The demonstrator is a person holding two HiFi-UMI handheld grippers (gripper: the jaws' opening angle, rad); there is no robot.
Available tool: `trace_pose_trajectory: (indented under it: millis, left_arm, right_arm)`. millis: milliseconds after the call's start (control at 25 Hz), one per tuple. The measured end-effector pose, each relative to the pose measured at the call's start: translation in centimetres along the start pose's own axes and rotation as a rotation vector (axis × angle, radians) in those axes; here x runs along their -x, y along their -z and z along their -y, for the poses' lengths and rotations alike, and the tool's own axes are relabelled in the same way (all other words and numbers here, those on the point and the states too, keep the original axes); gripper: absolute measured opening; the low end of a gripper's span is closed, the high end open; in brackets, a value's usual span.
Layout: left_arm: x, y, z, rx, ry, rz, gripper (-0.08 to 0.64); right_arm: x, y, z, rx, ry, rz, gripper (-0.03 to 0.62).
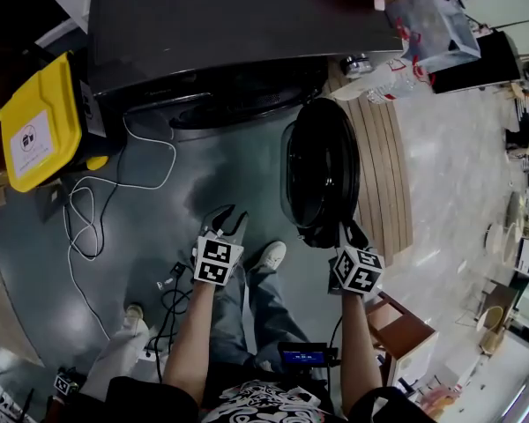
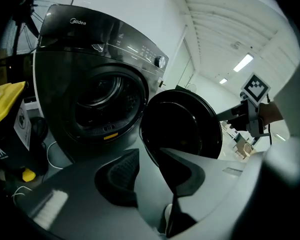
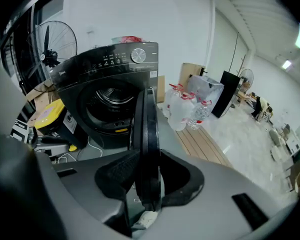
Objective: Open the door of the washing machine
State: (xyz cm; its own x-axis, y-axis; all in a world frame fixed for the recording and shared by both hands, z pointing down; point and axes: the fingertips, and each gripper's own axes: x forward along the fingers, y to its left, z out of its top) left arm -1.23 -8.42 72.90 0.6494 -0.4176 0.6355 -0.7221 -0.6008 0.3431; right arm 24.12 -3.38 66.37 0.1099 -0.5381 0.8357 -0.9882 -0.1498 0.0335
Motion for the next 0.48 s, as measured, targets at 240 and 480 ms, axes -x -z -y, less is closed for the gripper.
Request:
trace_pose_trajectory:
  millis: [240,480]
  left_arm:
    - [1.5,-1.4,-1.3,0.029,-0.062,0.061,0.124]
    - [6.5,-5.5,0.0,0.038,-0.142,0.163,0.124]
  right_arm:
    - [-0.3,0.0,1.1,0.003,0.005,0.009,0.124]
    - [4.6,-3.1,0.5,-0.04,0.0,0.192,0.046]
